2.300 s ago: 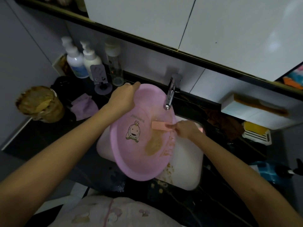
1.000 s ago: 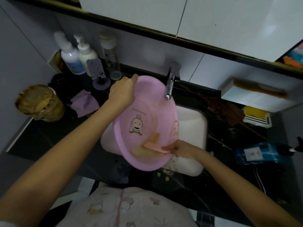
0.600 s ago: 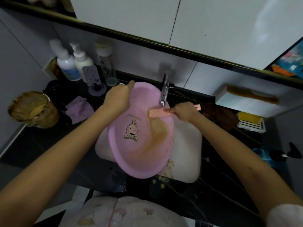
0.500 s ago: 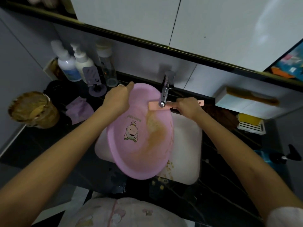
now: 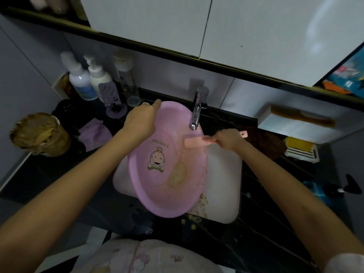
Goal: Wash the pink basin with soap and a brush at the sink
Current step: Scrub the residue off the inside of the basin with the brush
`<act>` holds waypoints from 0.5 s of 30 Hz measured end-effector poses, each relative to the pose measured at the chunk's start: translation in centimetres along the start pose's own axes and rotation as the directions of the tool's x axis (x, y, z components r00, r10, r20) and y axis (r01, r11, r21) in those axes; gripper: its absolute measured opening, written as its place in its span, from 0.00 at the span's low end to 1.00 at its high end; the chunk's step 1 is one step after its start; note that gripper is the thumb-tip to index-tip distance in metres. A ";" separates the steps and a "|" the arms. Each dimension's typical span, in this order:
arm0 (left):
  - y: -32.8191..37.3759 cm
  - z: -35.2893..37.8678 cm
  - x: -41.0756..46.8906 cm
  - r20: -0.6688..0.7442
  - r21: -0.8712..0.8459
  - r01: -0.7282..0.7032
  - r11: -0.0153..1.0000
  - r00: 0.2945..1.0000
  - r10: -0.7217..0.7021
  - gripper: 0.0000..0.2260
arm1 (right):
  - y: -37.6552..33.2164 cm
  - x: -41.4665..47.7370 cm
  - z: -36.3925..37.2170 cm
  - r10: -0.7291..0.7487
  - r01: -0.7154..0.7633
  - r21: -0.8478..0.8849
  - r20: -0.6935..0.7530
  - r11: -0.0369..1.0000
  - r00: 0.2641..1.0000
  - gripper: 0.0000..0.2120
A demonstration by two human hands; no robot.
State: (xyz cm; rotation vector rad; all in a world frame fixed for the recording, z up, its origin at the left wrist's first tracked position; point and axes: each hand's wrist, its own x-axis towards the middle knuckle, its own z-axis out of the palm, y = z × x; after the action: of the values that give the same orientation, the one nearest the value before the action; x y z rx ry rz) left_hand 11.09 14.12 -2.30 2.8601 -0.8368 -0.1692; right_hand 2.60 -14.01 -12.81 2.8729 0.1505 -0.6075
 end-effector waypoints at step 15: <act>0.2 0.2 0.0 -0.040 0.014 -0.009 1.000 0.999 0.010 0.32 | 0.7 0.6 0.4 0.083 -0.079 0.068 -0.056 0.995 0.995 0.20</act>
State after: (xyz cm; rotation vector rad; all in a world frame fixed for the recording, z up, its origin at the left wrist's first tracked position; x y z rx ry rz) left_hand 10.99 13.91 -2.46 2.8621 -0.8469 -0.1043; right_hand 3.12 -14.69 -13.29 2.9448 0.0223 -0.5220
